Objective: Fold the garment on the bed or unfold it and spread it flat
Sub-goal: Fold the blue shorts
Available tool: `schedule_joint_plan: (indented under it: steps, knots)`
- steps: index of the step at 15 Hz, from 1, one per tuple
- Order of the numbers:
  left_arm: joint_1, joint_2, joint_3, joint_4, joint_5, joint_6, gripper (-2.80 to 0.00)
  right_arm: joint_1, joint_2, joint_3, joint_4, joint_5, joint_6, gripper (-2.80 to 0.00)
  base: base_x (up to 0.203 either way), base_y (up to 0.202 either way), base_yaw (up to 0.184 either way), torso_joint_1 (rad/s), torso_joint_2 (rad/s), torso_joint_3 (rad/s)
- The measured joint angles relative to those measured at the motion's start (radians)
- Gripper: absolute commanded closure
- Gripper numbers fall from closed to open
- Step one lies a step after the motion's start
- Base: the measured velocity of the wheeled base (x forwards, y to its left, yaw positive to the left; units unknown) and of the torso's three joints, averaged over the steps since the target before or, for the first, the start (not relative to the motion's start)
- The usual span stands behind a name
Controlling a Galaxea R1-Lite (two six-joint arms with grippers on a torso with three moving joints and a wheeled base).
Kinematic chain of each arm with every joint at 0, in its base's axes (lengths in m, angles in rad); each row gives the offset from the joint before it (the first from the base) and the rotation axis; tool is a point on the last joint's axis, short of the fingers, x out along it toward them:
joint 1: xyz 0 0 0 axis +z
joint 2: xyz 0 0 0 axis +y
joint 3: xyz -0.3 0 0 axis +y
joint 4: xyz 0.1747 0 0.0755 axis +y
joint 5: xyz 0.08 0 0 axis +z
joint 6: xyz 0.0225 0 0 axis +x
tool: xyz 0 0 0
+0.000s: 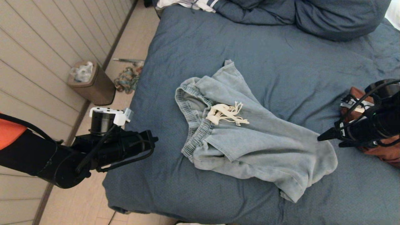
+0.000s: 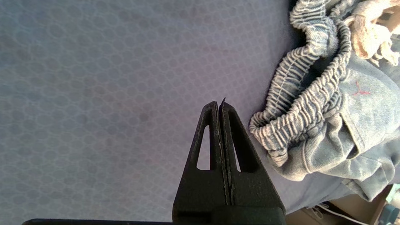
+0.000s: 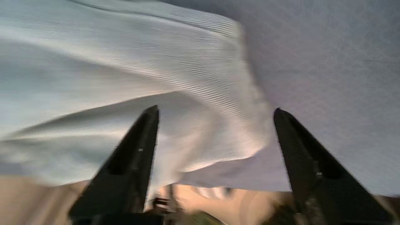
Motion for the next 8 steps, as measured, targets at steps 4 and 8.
schedule_joint_plan:
  steps: [4, 8]
  knots:
    - [0.0, 0.016, -0.004, -0.001, 0.0, 0.0, 0.0, 0.047, -0.066, -0.024, -0.022, 0.124, 0.13, 0.0, 0.0, 0.0, 0.0, 0.0, 0.0, 0.0]
    - [0.0, 0.05, -0.012, -0.001, -0.001, 0.001, 0.0, 0.203, -0.029, -0.148, -0.035, 0.127, 0.215, 0.0, 0.0, 0.0, 0.0, 0.0, 0.0, 0.0]
